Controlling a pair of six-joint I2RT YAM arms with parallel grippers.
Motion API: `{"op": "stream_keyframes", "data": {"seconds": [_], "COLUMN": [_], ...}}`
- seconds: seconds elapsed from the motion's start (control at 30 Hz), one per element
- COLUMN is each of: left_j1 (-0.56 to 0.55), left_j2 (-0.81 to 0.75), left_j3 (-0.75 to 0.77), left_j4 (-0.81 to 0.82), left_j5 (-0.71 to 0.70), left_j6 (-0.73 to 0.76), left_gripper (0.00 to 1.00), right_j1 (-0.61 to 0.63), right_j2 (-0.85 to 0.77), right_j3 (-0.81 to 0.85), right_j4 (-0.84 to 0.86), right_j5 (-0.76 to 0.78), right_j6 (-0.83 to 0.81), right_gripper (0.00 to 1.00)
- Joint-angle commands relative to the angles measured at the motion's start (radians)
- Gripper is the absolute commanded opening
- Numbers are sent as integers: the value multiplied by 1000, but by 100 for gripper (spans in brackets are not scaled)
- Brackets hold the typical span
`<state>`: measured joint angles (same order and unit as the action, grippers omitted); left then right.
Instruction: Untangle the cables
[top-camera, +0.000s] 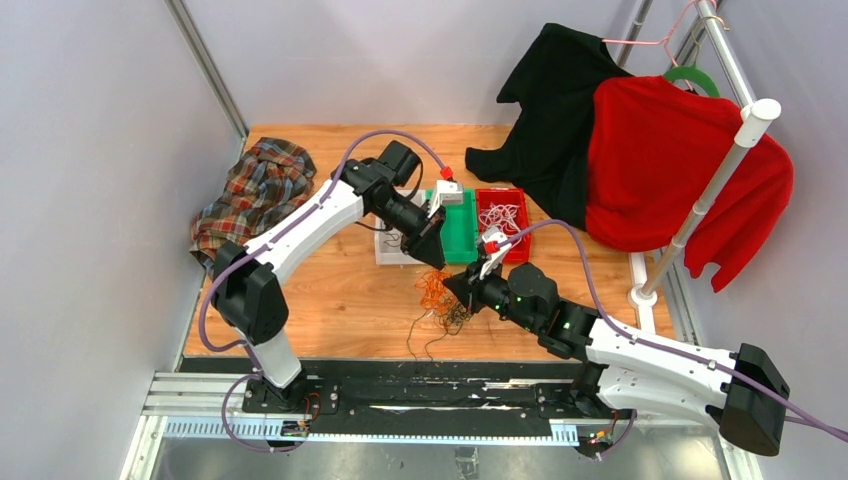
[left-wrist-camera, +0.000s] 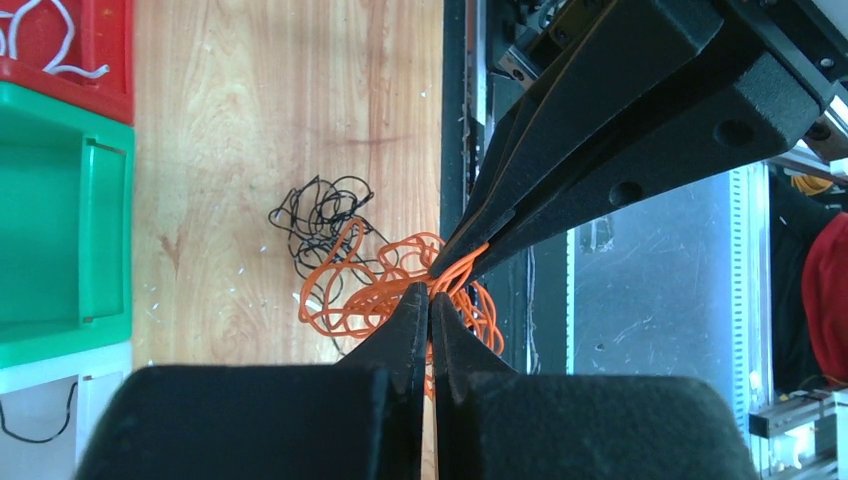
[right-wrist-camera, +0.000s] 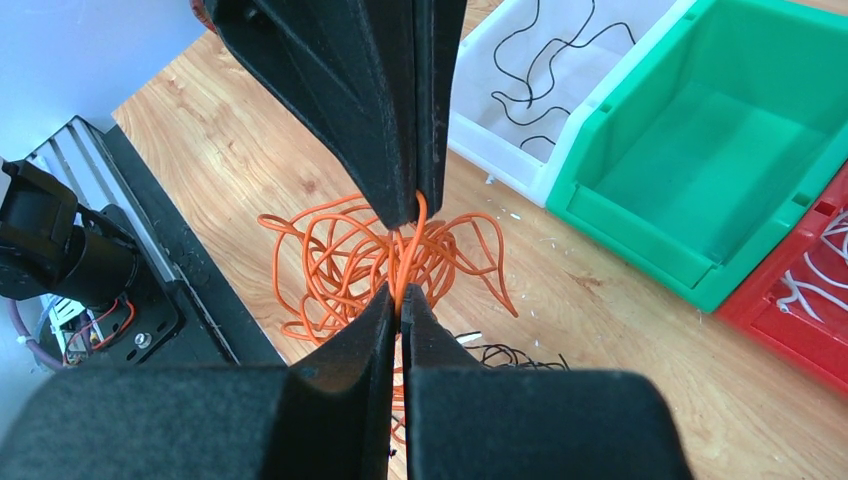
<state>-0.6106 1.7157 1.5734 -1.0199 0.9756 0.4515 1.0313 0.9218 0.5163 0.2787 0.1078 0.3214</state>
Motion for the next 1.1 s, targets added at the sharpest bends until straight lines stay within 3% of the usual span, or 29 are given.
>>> {"op": "stream_keyframes", "data": {"seconds": [0.0, 0.13, 0.17, 0.27, 0.33, 0.5, 0.83, 1.07], "left_j1": [4, 3, 3, 3, 2, -7, -14, -14], "left_j2": [-57, -120, -135, -177, -189, -190, -203, -242], "left_j3": [57, 81, 80, 51, 26, 5, 38, 61], "left_j4": [-4, -2, -2, 0, 0, -3, -2, 0], "left_j5": [-76, -181, -200, -220, -218, -221, -220, -186], "left_j6": [-53, -64, -62, -56, -54, -69, -115, -148], "left_gripper": [1, 1, 1, 1, 1, 1, 1, 1], "right_j1": [-7, -8, -8, -10, -10, -9, -10, -9], "right_j2": [-13, -24, -29, -64, -84, -100, 43, 131], "right_j3": [19, 4, 2, -6, -6, 43, 130, 122], "right_j4": [6, -15, -22, -27, -13, -8, 73, 123], "right_j5": [12, 65, 89, 163, 190, 216, 139, 263], "right_j6": [-10, -3, 3, 15, 17, -11, -22, -6], "right_gripper": [1, 3, 8, 42, 53, 67, 70, 66]}}
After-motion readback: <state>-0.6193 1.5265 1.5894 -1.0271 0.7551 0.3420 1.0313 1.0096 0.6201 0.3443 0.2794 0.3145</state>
